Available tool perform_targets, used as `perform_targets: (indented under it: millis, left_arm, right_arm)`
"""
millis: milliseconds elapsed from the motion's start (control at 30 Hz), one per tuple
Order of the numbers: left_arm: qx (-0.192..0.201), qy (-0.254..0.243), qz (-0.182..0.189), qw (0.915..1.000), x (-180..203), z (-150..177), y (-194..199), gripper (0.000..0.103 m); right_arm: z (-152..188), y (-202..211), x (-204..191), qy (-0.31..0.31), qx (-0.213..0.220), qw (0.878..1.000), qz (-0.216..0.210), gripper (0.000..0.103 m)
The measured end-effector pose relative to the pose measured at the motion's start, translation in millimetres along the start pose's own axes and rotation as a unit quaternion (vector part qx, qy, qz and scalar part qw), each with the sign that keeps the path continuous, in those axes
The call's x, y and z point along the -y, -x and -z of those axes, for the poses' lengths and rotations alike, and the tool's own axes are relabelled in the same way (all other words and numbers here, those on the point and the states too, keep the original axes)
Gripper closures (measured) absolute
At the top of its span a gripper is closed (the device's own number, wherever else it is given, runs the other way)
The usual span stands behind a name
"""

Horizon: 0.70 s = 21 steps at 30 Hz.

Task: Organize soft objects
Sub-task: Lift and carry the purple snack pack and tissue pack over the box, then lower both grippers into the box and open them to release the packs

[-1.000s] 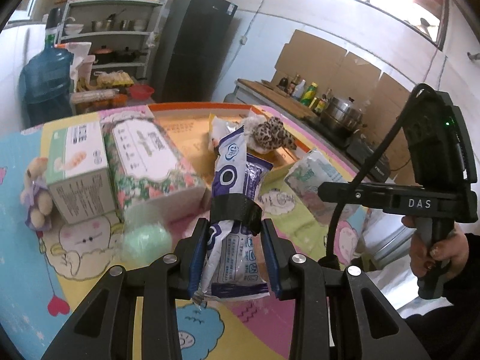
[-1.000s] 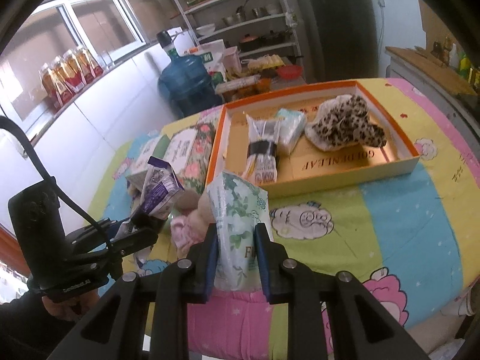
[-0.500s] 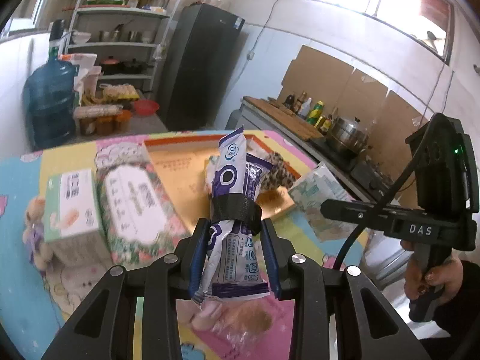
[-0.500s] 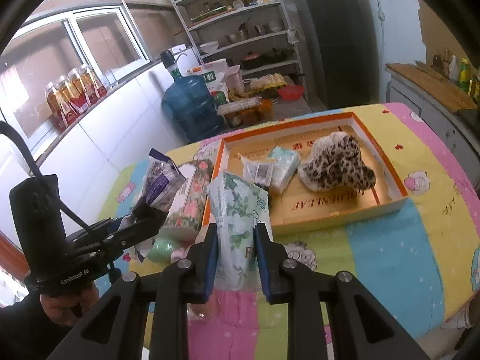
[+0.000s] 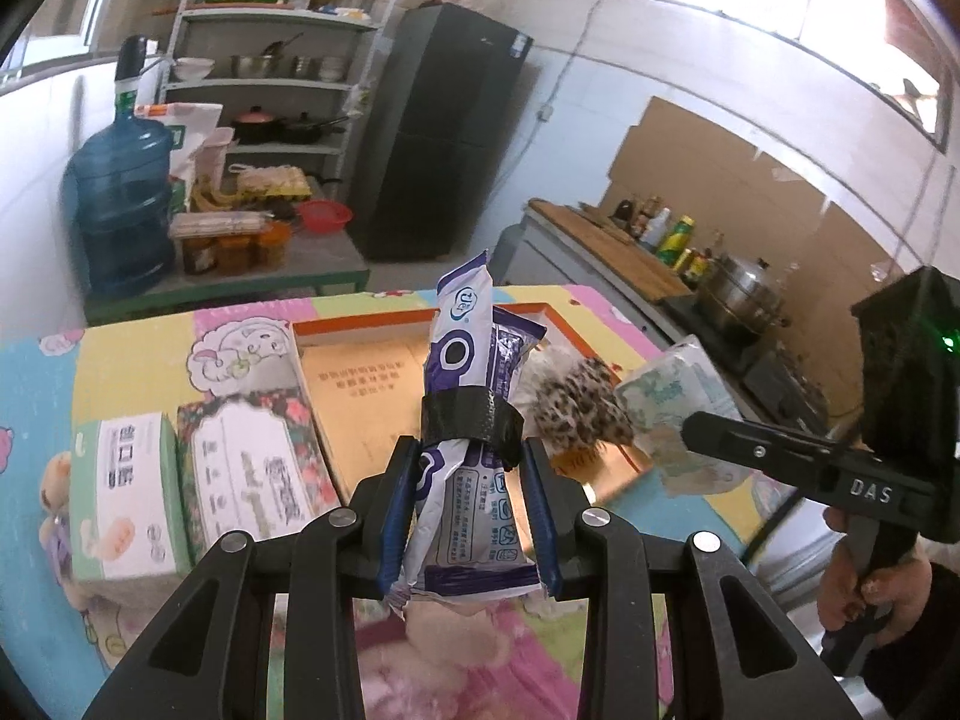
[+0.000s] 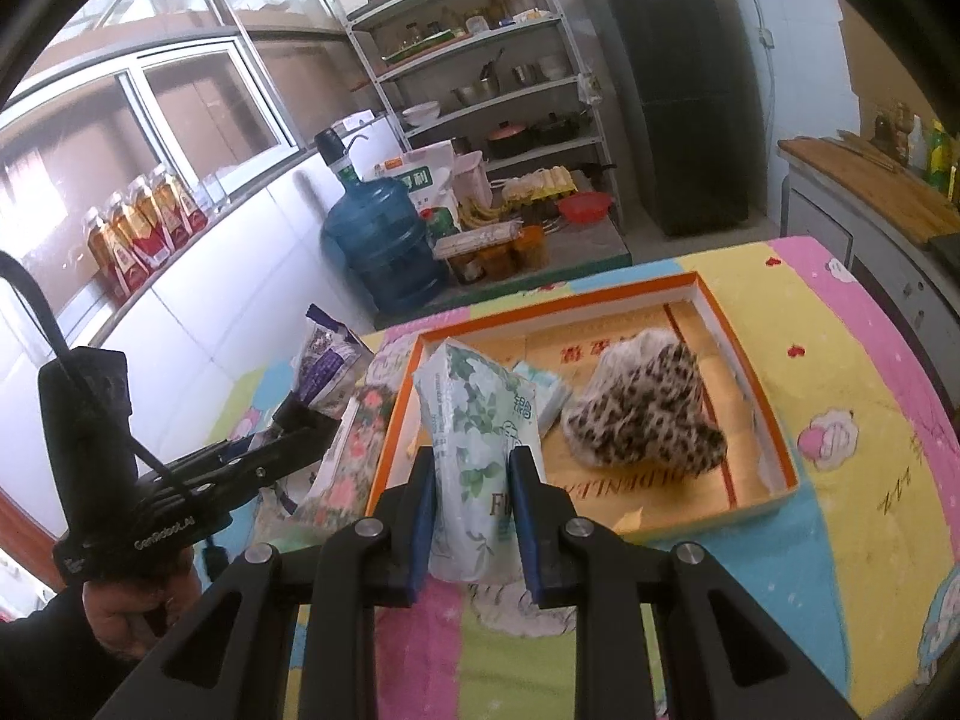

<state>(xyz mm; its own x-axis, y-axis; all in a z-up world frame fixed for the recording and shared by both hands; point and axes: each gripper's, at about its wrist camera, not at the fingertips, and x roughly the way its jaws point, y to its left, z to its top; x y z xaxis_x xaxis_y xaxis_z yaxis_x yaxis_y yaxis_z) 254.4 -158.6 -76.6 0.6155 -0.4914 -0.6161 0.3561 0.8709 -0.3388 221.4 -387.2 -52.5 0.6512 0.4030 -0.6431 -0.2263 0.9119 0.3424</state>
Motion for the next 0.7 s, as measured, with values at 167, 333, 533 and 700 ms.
perform_targets:
  millis: [167,333,533,700]
  left_arm:
    - [-0.009,0.016,-0.025,0.9995,0,-18,-22,0.068]
    - [-0.017,0.026,-0.044,0.9985,1,-33,-46,0.068]
    - [-0.023,0.041,-0.061,0.9971,-3,-48,-67,0.068]
    - [-0.048,0.059,-0.07,0.9947,-8,-52,-90,0.068]
  right_arm:
    - [-19,-12,16,0.007,0.001,1.0,-0.001,0.078]
    - [-36,-29,28,0.013,-0.004,1.0,-0.011,0.078]
    - [-58,-51,37,0.032,-0.006,0.999,-0.019,0.078]
    - [-73,-71,49,0.041,-0.021,0.999,-0.02,0.078]
